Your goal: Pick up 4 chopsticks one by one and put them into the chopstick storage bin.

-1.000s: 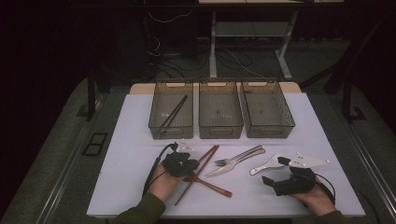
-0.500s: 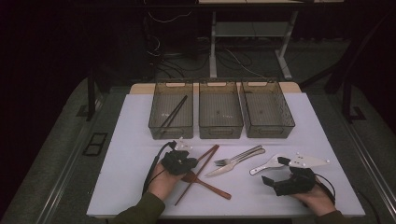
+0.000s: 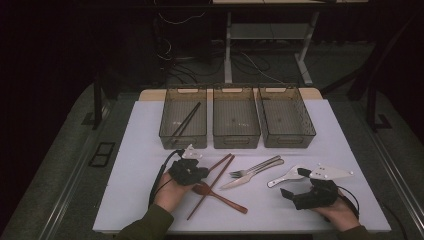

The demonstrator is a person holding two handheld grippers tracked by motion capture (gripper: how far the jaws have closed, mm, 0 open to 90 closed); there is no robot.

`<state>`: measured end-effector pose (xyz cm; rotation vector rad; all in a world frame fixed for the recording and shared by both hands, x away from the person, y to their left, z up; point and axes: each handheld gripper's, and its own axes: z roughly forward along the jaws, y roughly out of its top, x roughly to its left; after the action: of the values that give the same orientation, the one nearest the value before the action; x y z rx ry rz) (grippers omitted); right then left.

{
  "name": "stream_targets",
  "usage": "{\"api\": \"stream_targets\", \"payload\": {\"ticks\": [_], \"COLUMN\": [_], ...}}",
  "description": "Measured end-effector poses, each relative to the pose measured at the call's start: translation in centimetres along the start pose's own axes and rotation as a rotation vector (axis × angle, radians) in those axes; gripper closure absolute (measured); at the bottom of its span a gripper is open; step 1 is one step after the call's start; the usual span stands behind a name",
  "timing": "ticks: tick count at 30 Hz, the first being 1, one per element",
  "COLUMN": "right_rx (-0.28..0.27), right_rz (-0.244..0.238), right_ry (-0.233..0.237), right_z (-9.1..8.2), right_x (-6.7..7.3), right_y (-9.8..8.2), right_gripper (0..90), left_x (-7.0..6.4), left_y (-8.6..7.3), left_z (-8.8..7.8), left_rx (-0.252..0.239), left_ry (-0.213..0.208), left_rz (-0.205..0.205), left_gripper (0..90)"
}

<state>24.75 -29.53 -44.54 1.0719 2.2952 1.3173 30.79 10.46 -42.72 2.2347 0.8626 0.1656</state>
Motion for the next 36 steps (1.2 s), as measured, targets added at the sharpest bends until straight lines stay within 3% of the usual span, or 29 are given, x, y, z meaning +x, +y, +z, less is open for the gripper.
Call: {"api": "stream_targets", "payload": {"ticks": [9, 36], "right_rx": [-0.001, 0.010], "right_rz": [0.000, -0.002], "right_ry": [0.000, 0.003], "right_z": [0.0, 0.2], "right_x": [0.0, 0.2], "right_y": [0.0, 0.0], "right_gripper": [1.4, 1.4], "left_x": [1.1, 3.7], "left_y": [-0.1, 0.3], "left_z": [-1.7, -5.7], "left_rx": [-0.022, -0.104], "left_ry": [-0.033, -0.047], "left_rz": [-0.001, 0.004], "left_gripper": [83.2, 83.2]}}
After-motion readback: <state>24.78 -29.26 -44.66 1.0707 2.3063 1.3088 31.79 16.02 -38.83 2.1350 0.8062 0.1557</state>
